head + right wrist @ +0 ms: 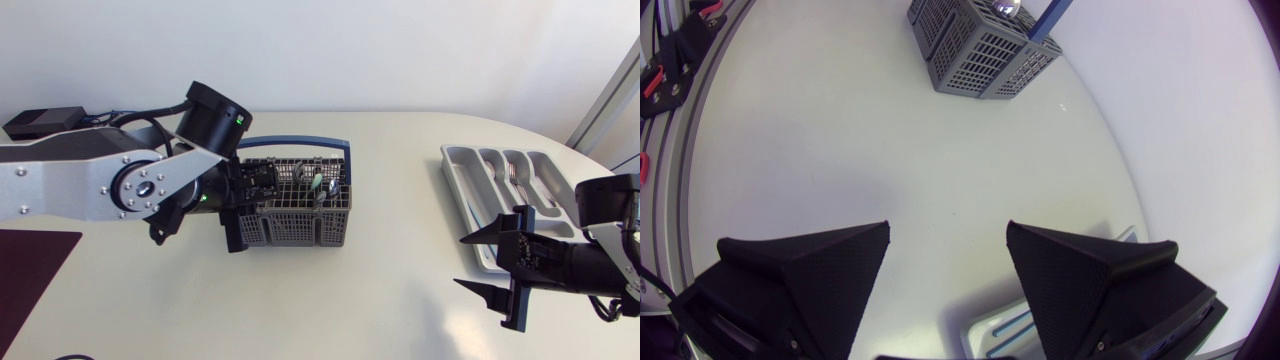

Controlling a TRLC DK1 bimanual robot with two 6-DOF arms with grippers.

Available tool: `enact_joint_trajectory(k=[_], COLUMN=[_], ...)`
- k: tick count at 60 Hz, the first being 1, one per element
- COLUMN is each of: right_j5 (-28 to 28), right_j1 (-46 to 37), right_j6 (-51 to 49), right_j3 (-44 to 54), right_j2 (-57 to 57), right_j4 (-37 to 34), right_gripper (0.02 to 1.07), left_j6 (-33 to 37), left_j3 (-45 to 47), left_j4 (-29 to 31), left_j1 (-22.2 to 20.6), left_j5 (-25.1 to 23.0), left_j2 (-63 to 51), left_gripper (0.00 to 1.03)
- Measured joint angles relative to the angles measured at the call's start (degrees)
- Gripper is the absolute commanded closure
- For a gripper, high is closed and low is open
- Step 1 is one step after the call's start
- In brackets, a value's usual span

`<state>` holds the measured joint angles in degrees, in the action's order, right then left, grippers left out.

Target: Transfer all utensils from the basket to the drawer tray.

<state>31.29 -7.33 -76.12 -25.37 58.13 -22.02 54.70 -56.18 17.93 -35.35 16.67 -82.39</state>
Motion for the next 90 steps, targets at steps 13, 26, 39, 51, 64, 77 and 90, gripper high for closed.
enact_joint_trajectory(k=[13,26,39,51,64,77,90], right_j5=[-0.4,-1.1,-1.3,-2.1,-2.7,-3.0,-3.5], right_j1=[1.3,2.9,4.2,5.6,6.6,6.9,8.1], right_j6=[0.7,1.4,2.4,3.1,4.1,4.2,4.5], right_j3=[0.7,1.1,1.1,1.6,2.0,2.3,2.9], right_j2=[-0.9,-1.6,-2.2,-2.7,-3.5,-4.2,-4.4], right_j4=[0.0,0.0,0.0,0.0,0.0,0.0,0.0], right_gripper=[0.23,0.23,0.23,0.23,0.23,0.23,0.23], left_j6=[2.2,3.0,3.7,3.9,1.9,-8.7,-15.9], left_j3=[-2.3,-7.0,-9.0,-10.6,-13.2,-23.8,-28.7], left_j4=[3.4,8.0,11.1,13.9,18.3,31.3,37.2], left_j1=[-0.1,-0.6,-2.6,-3.4,-3.5,-3.6,-5.1], left_j5=[0.7,2.3,4.5,7.1,10.3,12.7,15.6], left_j2=[0.4,0.8,2.4,2.6,1.5,-5.4,-9.1], left_gripper=[1.00,1.00,1.00,1.00,1.00,1.00,1.00])
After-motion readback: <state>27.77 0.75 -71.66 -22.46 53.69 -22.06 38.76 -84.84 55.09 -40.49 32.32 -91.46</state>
